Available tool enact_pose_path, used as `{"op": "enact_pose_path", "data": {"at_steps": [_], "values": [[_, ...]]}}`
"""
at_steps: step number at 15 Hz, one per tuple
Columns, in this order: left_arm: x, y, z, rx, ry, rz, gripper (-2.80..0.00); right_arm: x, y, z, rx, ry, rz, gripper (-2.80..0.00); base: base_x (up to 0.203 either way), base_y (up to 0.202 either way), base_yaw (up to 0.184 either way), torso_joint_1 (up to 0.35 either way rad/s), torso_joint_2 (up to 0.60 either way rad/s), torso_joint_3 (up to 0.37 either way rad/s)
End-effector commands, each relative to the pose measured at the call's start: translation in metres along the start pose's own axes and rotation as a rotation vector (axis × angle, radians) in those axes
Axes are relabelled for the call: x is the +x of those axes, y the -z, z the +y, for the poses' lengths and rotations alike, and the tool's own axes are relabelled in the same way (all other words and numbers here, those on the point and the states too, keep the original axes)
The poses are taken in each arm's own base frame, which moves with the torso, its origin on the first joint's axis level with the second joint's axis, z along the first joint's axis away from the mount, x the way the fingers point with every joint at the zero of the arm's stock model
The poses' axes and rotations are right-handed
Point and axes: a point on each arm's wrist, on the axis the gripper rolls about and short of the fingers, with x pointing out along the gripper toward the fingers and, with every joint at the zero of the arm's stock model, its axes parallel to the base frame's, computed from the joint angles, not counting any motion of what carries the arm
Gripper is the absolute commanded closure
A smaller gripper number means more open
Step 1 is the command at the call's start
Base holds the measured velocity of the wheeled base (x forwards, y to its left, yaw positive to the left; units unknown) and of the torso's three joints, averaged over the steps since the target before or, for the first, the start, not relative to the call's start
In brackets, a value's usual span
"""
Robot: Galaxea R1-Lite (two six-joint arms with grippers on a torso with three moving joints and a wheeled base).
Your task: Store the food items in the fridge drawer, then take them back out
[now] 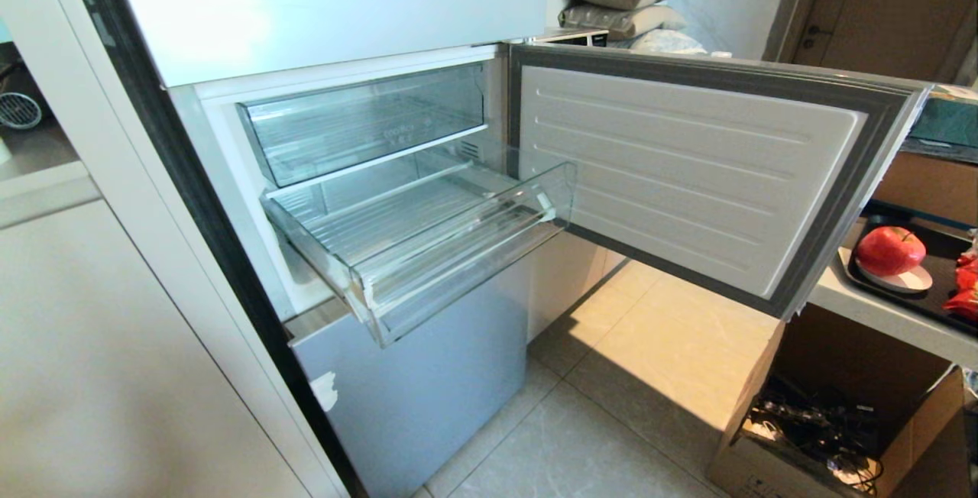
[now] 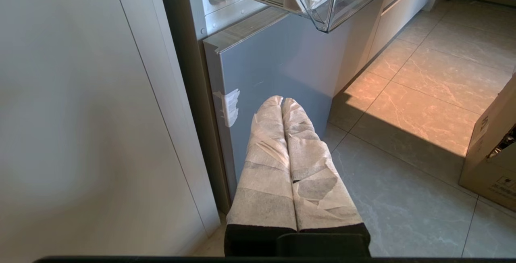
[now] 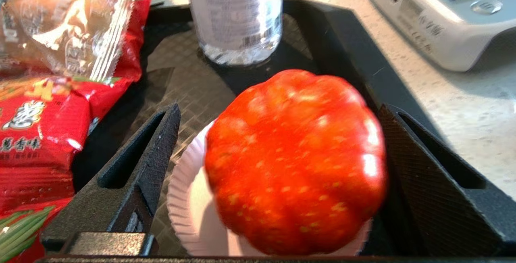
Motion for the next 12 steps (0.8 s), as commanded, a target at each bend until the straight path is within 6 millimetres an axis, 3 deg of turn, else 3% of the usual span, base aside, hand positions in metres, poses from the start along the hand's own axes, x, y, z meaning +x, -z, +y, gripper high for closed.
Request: {"op": "enact_pose_path", "data": {"at_steps": [1,4,5,11,12], "values": [[0.000,0.000,0.000,0.000,0.000,0.001,0.00,0.000,0.000,0.002,0.001,-0.004,-0.004,-2.80,0.000,0.000,0.000,0.000,0.00,0.000],[0.000,0.000,0.000,0.000,0.000,0.001,0.00,0.000,0.002,0.002,-0.001,-0.005,-0.001,-2.80,0.000,0.000,0.000,0.000,0.00,0.000],[0.000,0.000,0.000,0.000,0.000,0.001,0.00,0.000,0.001,0.002,-0.001,-0.002,-0.003,0.00,0.000,0.000,0.000,0.000,0.00,0.000],[0.000,0.000,0.000,0.000,0.000,0.001,0.00,-0.006,-0.009,0.001,0.001,0.011,-0.019,0.00,0.000,0.000,0.000,0.000,0.00,0.000],[0.000,0.000,0.000,0.000,0.000,0.001,0.00,-0.012,-0.022,0.000,0.004,0.016,-0.045,0.00,0.000,0.000,0.000,0.000,0.00,0.000]]}}
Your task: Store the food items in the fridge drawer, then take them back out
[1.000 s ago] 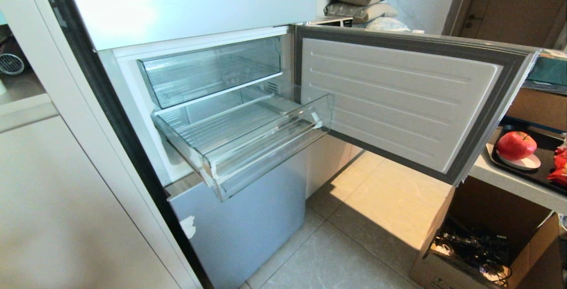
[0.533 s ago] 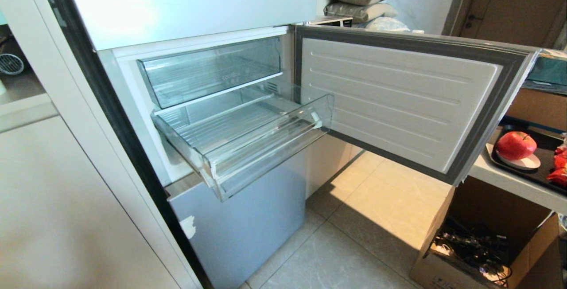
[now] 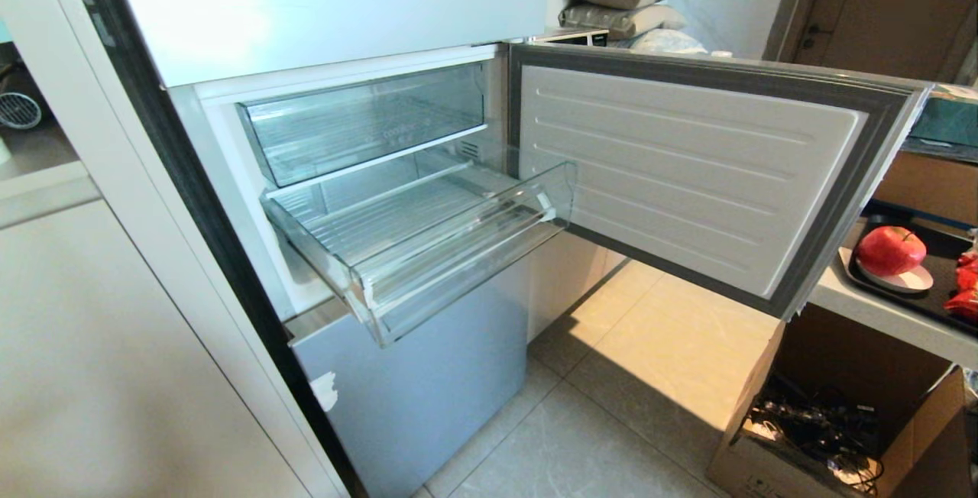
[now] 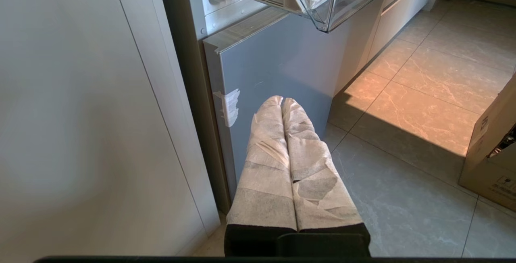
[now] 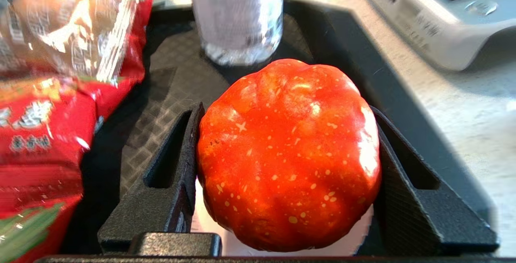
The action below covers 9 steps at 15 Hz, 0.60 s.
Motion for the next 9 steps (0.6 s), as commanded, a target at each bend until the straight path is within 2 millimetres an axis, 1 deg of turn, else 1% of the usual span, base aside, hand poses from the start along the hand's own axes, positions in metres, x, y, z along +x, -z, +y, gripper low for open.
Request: {"op": "enact_pose_path", "data": {"at_steps": [1,3,4,5,6,7,8,9], "values": [[0.000,0.000,0.000,0.000,0.000,0.001,0.00,-0.015,-0.034,-0.001,0.008,0.004,-0.075,0.00,0.000,0.000,0.000,0.000,0.00,0.000],[0.000,0.000,0.000,0.000,0.000,0.001,0.00,-0.042,-0.069,-0.004,0.015,0.009,-0.139,0.00,0.000,0.000,0.000,0.000,0.00,0.000],[0.000,0.000,0.000,0.000,0.000,0.001,0.00,-0.060,-0.085,-0.005,0.017,0.010,-0.165,0.00,0.000,0.000,0.000,0.000,0.00,0.000],[0.000,0.000,0.000,0.000,0.000,0.002,0.00,-0.079,-0.095,-0.006,0.017,0.009,-0.177,0.00,0.000,0.000,0.000,0.000,0.00,0.000],[0.000,0.000,0.000,0.000,0.000,0.001,0.00,-0.104,-0.108,-0.007,0.011,0.006,-0.198,0.00,0.000,0.000,0.000,0.000,0.00,0.000],[0.000,0.000,0.000,0.000,0.000,0.001,0.00,-0.126,-0.115,-0.008,-0.002,0.004,-0.209,0.00,0.000,0.000,0.000,0.000,0.00,0.000],[0.000,0.000,0.000,0.000,0.000,0.001,0.00,-0.154,-0.124,-0.008,-0.017,-0.004,-0.233,0.00,0.000,0.000,0.000,0.000,0.00,0.000],[0.000,0.000,0.000,0.000,0.000,0.001,0.00,-0.189,-0.130,-0.007,-0.029,-0.028,-0.260,0.00,0.000,0.000,0.000,0.000,0.00,0.000]]}}
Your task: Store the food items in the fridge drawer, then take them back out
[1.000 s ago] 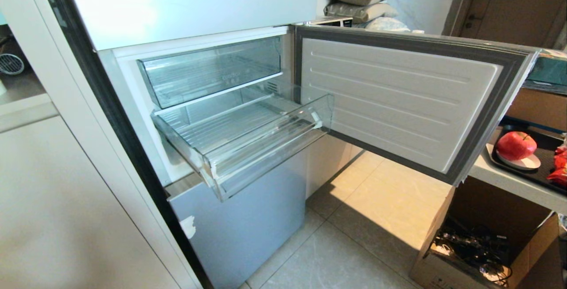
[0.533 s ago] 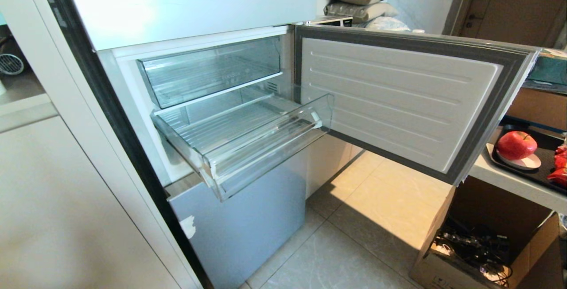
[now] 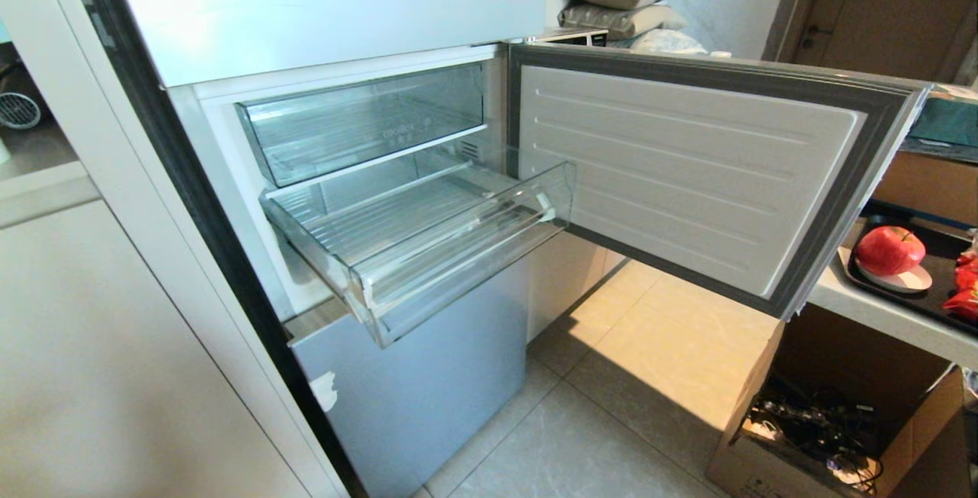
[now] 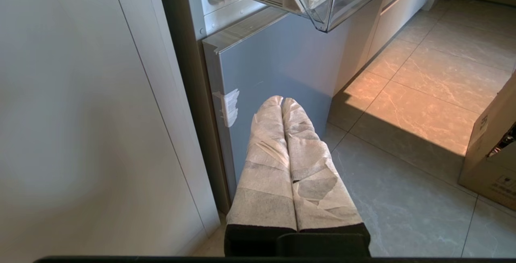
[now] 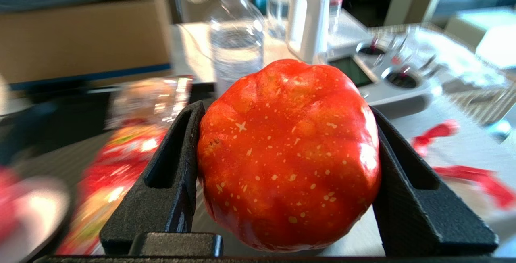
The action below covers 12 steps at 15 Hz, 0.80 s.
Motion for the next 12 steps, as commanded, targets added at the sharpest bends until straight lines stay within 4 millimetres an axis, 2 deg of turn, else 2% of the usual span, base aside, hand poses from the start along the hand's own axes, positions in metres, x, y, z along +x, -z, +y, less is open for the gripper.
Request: {"op": "enact_pose_path", "data": {"at_steps": [1,2,4,6,8,10,12], "values": [[0.000,0.000,0.000,0.000,0.000,0.001,0.00,-0.069,-0.040,0.001,0.004,-0.040,-0.120,0.00,0.000,0.000,0.000,0.000,0.00,0.000],[0.000,0.000,0.000,0.000,0.000,0.001,0.00,-0.103,-0.038,0.007,0.001,-0.096,-0.119,0.00,0.000,0.000,0.000,0.000,0.00,0.000],[0.000,0.000,0.000,0.000,0.000,0.001,0.00,-0.159,-0.024,0.022,0.005,-0.257,-0.082,0.00,0.000,0.000,0.000,0.000,0.00,0.000],[0.000,0.000,0.000,0.000,0.000,0.001,0.00,-0.215,-0.006,0.037,0.011,-0.527,-0.016,0.00,0.000,0.000,0.000,0.000,0.00,0.000],[0.000,0.000,0.000,0.000,0.000,0.001,0.00,-0.263,0.012,0.021,-0.001,-0.702,0.038,0.00,0.000,0.000,0.000,0.000,0.00,0.000],[0.000,0.000,0.000,0.000,0.000,0.001,0.00,-0.291,0.036,0.000,-0.032,-0.796,0.104,0.00,0.000,0.000,0.000,0.000,0.00,0.000],[0.000,0.000,0.000,0.000,0.000,0.001,0.00,-0.310,0.064,-0.018,-0.051,-0.876,0.142,0.00,0.000,0.000,0.000,0.000,0.00,0.000]]}}
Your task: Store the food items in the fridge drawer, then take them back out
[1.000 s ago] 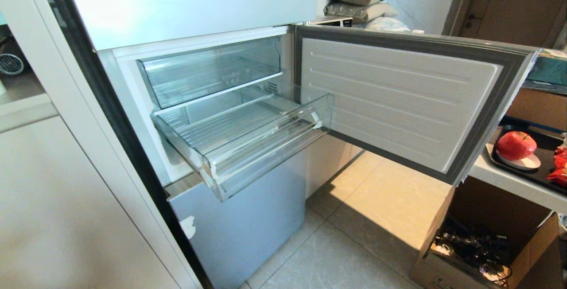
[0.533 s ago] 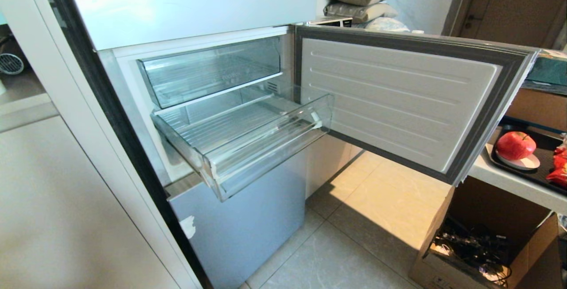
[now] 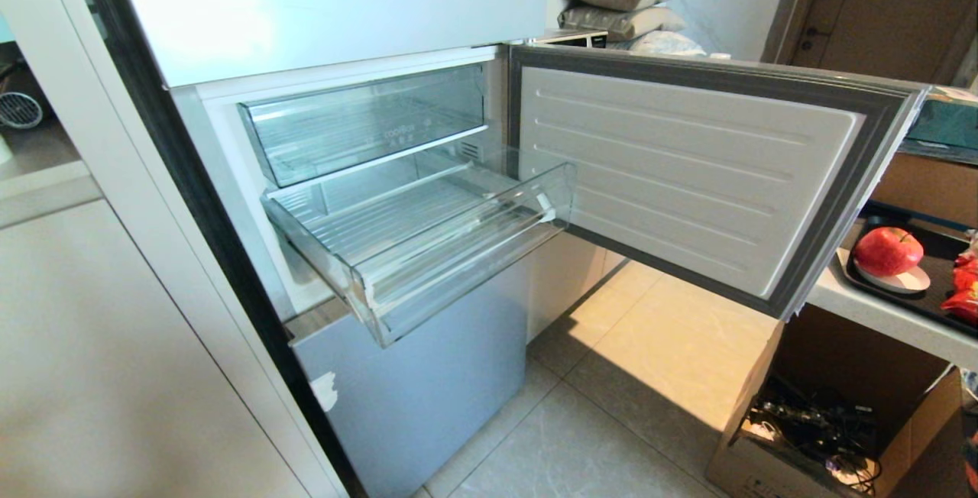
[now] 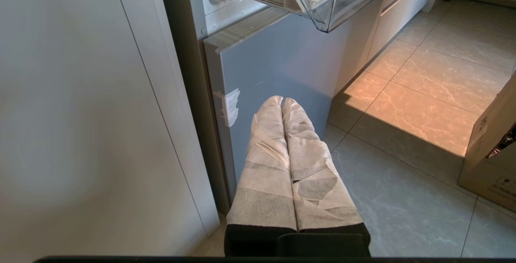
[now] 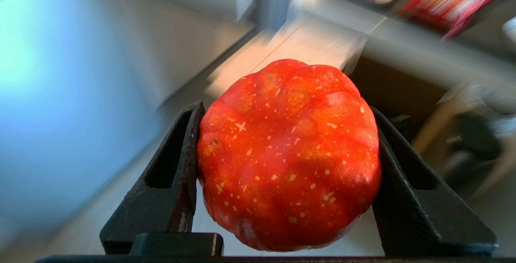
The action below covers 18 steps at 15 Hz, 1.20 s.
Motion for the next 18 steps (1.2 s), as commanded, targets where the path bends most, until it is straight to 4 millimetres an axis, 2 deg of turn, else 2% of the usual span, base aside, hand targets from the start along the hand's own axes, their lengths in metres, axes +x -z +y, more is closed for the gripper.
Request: {"op": "enact_pose_path", "data": {"at_steps": [1,3,6,18], "values": [[0.000,0.000,0.000,0.000,0.000,0.001,0.00,-0.027,0.025,0.000,-0.007,-0.059,-0.073,0.00,0.000,0.000,0.000,0.000,0.00,0.000],[0.000,0.000,0.000,0.000,0.000,0.001,0.00,-0.039,0.047,-0.001,-0.043,-0.106,-0.070,0.00,0.000,0.000,0.000,0.000,0.00,0.000],[0.000,0.000,0.000,0.000,0.000,0.001,0.00,-0.051,0.062,-0.003,-0.063,-0.135,-0.171,0.00,0.000,0.000,0.000,0.000,0.00,0.000],[0.000,0.000,0.000,0.000,0.000,0.001,0.00,-0.050,0.064,-0.003,-0.038,-0.131,-0.151,0.00,0.000,-0.001,0.007,0.000,0.00,0.001]]}}
